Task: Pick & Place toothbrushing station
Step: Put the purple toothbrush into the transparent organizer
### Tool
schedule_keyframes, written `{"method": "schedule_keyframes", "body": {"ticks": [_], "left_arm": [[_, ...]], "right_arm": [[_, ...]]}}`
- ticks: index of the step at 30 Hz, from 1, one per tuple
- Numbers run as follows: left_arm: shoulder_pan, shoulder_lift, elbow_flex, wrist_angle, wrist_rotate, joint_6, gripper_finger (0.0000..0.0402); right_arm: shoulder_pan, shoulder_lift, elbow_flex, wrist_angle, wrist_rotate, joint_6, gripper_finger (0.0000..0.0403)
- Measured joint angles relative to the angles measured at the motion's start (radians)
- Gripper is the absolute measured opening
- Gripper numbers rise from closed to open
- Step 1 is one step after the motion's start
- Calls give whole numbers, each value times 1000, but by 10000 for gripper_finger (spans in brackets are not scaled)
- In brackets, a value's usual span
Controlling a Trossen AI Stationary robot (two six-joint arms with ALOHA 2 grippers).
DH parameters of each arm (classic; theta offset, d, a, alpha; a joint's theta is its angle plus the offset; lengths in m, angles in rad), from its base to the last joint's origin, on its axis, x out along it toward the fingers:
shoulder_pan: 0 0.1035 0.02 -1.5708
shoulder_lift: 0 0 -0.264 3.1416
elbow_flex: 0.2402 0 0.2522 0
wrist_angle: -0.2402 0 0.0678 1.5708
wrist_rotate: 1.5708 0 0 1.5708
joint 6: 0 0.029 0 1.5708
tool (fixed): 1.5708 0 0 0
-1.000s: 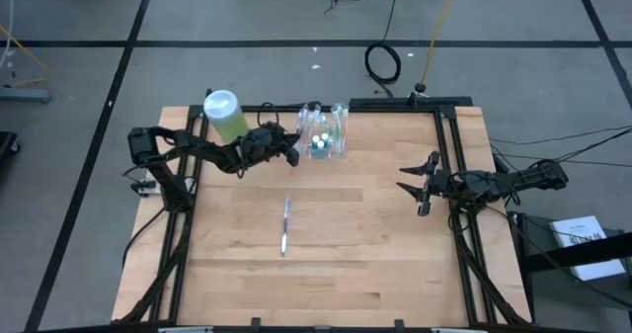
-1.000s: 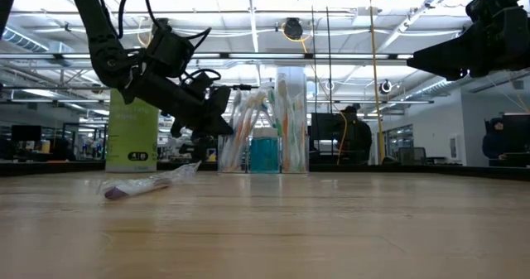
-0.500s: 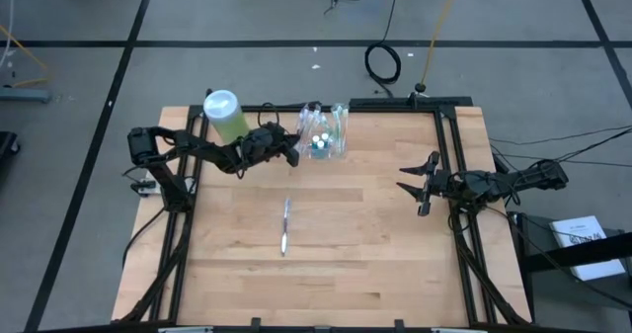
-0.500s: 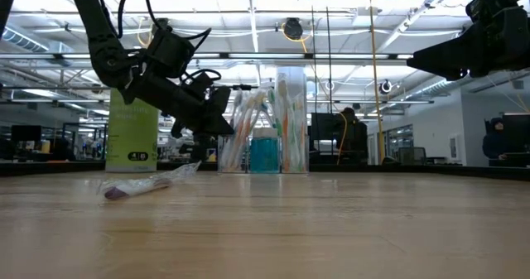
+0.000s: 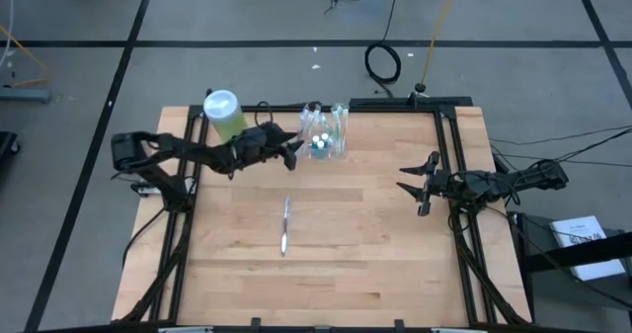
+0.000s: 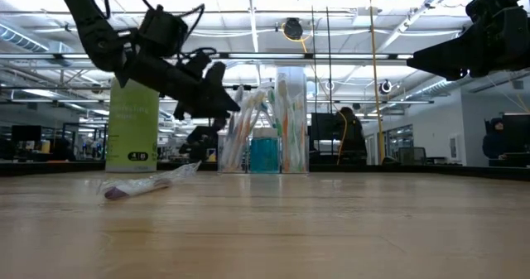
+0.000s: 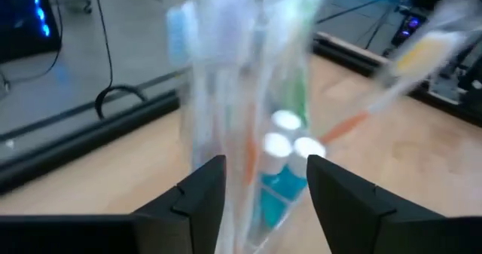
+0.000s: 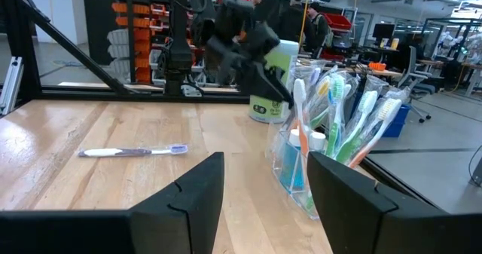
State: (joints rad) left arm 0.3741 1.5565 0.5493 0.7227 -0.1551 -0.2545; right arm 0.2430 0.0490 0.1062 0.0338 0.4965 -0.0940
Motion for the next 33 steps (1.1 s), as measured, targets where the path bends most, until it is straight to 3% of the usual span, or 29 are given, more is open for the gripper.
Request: {"method": "schedule_keyframes", "body": {"ticks": [7, 12, 16, 21, 25, 33], "left_arm": [[-85, -176, 1, -184, -11, 0, 197], [-212, -264, 27, -411, -11, -169, 197], [-338, -275, 145, -708, -16, -307, 198], [-480, -214, 292, -1027, -63, -524, 198], [-552, -135, 370, -1127, -13, -742, 198], [-619, 49, 472, -1202, 64, -754, 198]], "right_arm": [[0, 0, 0, 0, 0, 0, 183], [0, 0, 0, 0, 0, 0, 183], [0, 0, 0, 0, 0, 0, 183], [0, 0, 0, 0, 0, 0, 183], [0, 0, 0, 0, 0, 0, 183], [0, 0, 0, 1, 0, 0, 183]]}}
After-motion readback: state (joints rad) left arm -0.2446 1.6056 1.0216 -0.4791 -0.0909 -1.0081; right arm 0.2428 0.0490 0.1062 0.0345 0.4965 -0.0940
